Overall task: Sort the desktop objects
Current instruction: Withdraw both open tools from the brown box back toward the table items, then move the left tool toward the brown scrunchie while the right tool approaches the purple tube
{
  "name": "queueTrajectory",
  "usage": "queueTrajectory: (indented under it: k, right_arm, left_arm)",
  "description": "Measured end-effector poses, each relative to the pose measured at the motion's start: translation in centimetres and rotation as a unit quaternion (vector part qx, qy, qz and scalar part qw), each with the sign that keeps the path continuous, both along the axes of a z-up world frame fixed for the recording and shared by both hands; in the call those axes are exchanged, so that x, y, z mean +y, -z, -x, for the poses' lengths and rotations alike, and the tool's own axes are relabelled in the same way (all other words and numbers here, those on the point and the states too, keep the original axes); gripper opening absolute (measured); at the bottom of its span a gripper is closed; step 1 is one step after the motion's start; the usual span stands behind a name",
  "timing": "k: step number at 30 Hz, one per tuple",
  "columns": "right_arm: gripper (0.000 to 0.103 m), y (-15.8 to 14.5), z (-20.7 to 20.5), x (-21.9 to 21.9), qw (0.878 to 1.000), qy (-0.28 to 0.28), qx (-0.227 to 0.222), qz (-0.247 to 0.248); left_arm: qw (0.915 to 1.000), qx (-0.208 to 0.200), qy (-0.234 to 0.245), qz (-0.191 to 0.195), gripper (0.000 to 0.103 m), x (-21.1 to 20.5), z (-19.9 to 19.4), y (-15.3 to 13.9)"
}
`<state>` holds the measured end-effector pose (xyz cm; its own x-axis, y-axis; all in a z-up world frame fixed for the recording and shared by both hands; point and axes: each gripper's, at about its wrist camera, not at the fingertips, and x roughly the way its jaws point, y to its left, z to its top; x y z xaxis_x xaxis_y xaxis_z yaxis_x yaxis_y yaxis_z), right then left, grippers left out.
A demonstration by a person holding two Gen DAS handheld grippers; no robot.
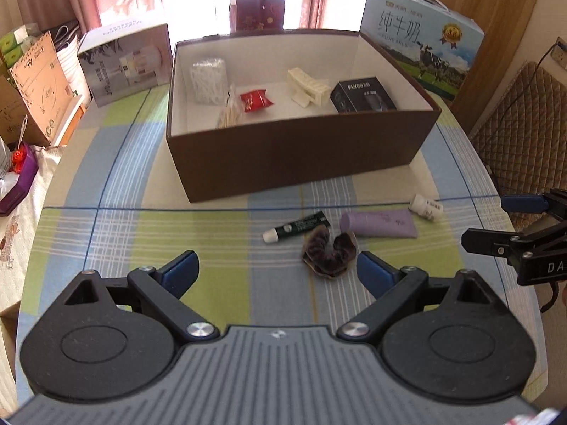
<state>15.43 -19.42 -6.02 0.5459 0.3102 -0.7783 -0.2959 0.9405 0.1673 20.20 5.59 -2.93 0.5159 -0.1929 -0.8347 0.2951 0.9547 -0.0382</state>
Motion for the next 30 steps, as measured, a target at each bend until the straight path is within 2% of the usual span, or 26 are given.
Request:
queueTrajectory:
  k: [11, 30]
  right_arm:
    - [0.101, 2.3, 1.1, -1.1, 0.999, 0.013, 0.034, 0.008]
    - [0.101, 4.2, 0.3, -1.3, 0.999, 0.013, 0.051, 0.016]
  left_arm:
    - [0.9998, 0.02, 0.009, -0.001, 0.093, -0.8, 0.9, 1.7]
    - [0.9986, 0.047, 0.023, -0.004, 0.093, -2.2, 0.5, 4.6]
